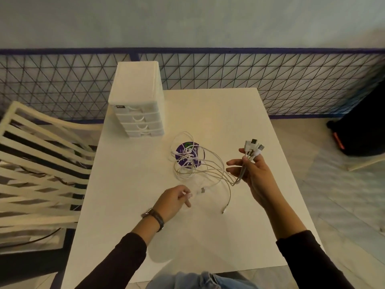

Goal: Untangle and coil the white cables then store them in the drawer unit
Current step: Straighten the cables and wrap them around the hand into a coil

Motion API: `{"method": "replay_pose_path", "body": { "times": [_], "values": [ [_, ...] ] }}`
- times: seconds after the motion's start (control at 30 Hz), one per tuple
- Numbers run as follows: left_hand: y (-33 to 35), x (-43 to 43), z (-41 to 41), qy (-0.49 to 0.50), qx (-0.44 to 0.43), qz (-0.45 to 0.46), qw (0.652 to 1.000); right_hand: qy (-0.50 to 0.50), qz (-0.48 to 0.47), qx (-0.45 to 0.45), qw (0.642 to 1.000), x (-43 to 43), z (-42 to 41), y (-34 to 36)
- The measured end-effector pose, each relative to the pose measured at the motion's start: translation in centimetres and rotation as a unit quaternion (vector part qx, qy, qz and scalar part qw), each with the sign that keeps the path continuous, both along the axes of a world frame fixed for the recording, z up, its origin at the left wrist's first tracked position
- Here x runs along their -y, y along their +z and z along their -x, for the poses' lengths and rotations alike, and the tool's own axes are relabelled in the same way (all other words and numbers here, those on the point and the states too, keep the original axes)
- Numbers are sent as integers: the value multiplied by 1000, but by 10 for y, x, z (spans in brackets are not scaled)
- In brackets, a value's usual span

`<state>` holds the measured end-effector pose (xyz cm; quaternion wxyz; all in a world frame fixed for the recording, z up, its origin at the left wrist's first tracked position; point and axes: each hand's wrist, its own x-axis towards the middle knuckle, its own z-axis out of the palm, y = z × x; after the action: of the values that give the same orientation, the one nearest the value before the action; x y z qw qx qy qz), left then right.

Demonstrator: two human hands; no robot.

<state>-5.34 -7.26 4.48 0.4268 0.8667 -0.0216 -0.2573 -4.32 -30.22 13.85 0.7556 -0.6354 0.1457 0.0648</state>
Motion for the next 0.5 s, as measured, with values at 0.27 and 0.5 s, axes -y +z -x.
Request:
{"method": "replay_pose_path", "body": {
  "times": [0.27, 0.5],
  "values": [
    [116, 44, -8, 197, 39, 356, 913, 21, -59, -20, 998, -24, -8, 20],
    [129, 72, -5, 358, 8, 431, 828, 53, -73, 15, 996, -48, -5, 35]
  ]
}}
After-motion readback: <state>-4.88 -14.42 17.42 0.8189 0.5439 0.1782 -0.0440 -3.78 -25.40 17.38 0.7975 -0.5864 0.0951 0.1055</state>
